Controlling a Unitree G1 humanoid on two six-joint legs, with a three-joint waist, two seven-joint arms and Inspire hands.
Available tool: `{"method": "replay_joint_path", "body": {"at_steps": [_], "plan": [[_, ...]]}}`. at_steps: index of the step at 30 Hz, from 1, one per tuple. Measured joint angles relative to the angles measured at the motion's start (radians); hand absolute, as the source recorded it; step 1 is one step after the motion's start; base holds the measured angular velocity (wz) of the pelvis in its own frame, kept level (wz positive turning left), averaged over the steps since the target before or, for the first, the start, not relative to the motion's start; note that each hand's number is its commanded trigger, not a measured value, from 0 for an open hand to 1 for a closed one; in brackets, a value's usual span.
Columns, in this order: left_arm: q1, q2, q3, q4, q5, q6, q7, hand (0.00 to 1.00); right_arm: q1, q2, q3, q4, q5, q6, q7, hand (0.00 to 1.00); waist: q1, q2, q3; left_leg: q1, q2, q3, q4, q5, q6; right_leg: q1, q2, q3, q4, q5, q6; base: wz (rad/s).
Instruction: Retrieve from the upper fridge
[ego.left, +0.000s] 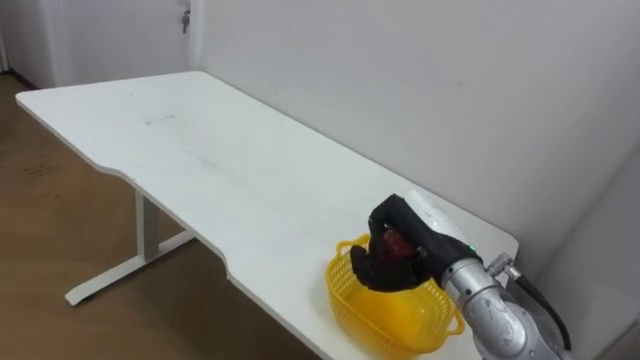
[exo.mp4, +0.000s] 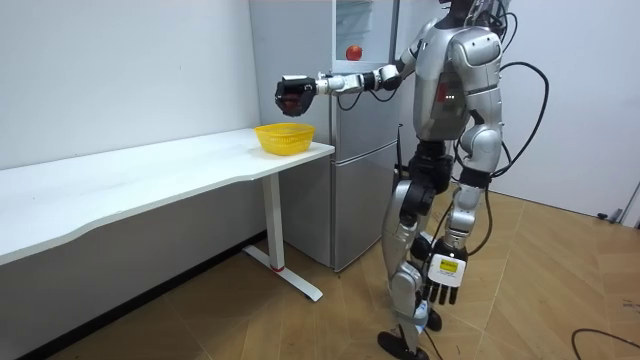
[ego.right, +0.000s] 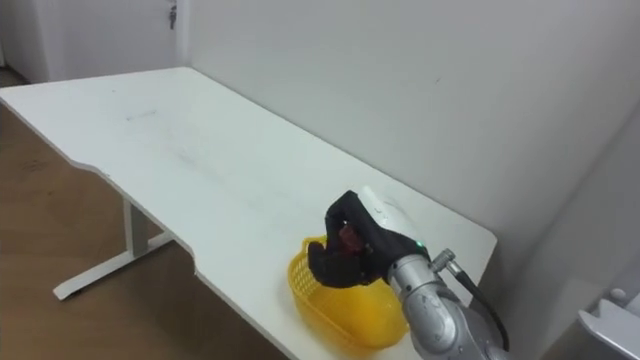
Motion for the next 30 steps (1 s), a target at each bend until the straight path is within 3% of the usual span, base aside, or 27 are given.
{"method": "replay_joint_path", "body": {"at_steps": [17, 30], "plan": [[0.001, 0.004, 0.0, -0.018, -0.001, 0.015, -0.018, 0.0, -0.042, -0.011, 0.008, 0.097, 0.057, -0.001, -0.045, 0.0, 0.038, -0.002, 0.003, -0.046, -0.006, -0.016, 0.022, 0.001, -0.002, -0.026, -0.002, -0.016, 0.0, 0.0, 0.0, 0.03], [0.001, 0.003, 0.0, -0.023, 0.001, 0.019, -0.019, 0.0, -0.042, -0.013, 0.008, 0.105, 0.068, -0.001, -0.076, 0.0, 0.042, 0.0, 0.0062, -0.069, -0.007, -0.019, 0.028, 0.001, -0.002, -0.044, -0.003, -0.023, 0.0, 0.0, 0.0, 0.01]]}}
